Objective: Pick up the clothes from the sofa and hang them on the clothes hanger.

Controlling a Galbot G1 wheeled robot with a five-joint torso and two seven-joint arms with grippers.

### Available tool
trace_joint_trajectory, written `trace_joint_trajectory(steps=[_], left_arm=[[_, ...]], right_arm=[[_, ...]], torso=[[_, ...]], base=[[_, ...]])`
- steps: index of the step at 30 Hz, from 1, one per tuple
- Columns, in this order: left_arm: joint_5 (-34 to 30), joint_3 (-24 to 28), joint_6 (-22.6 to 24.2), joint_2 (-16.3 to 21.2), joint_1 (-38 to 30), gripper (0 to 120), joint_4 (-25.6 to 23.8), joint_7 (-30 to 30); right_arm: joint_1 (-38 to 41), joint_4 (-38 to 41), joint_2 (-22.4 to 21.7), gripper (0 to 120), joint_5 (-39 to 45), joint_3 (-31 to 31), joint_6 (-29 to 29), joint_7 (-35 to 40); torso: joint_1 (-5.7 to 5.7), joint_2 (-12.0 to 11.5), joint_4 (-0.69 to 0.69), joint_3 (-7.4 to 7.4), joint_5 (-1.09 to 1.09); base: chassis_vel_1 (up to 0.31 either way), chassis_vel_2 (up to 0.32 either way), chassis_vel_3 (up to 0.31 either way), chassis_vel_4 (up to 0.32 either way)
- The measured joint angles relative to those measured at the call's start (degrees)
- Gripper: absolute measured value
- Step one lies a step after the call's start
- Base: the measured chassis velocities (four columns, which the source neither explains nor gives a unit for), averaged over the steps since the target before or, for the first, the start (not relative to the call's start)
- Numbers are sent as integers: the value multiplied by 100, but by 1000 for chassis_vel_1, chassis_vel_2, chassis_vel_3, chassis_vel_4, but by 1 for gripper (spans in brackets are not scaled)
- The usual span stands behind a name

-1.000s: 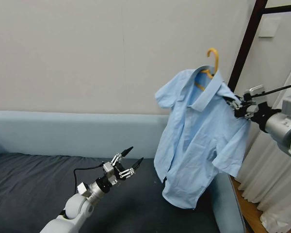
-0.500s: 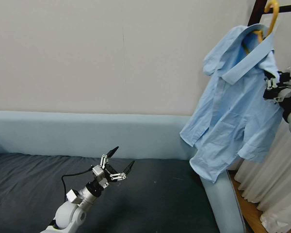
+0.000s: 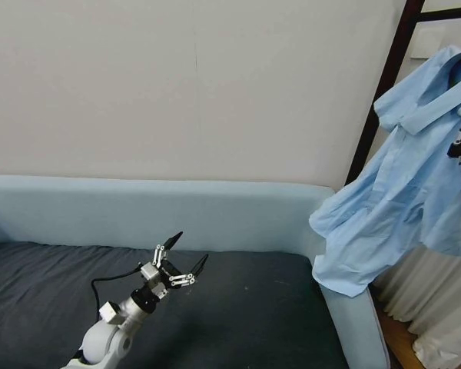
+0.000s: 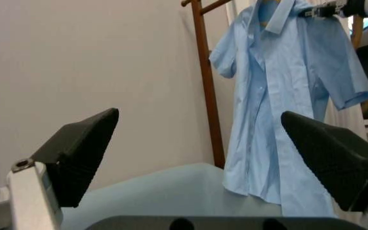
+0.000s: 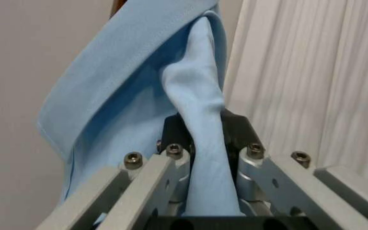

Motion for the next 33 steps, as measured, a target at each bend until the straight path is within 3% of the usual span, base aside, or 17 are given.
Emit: trace_joint_trajectory(steps=[4, 8, 18, 28, 33], left_arm=[[17, 110, 13, -81, -175, 100, 158, 10], [35, 93, 11, -95, -184, 100, 282, 13], [66, 1, -13, -125, -190, 100, 513, -4], [61, -38, -68, -136, -262, 100, 681, -43], [57, -47, -79, -131, -270, 100, 688, -58]], right_arm=[[187, -367, 251, 7, -208, -170, 21, -114], [751, -960, 710, 7, -459, -759, 36, -359], [2889, -2803, 1917, 7, -1210, -2343, -93, -316], [4288, -4315, 2811, 7, -1532, -3139, -458, 23], [4858, -5180, 3126, 7, -2003, -3321, -536, 31]], torso=[[0, 0, -1, -1, -3], [0, 0, 5, 0, 0], [0, -1, 4, 1, -5], [0, -1, 6, 0, -5], [0, -1, -1, 0, -3]], base=[[0, 0, 0, 0], [0, 0, 0, 0], [0, 0, 0, 0], [0, 0, 0, 0], [0, 0, 0, 0]])
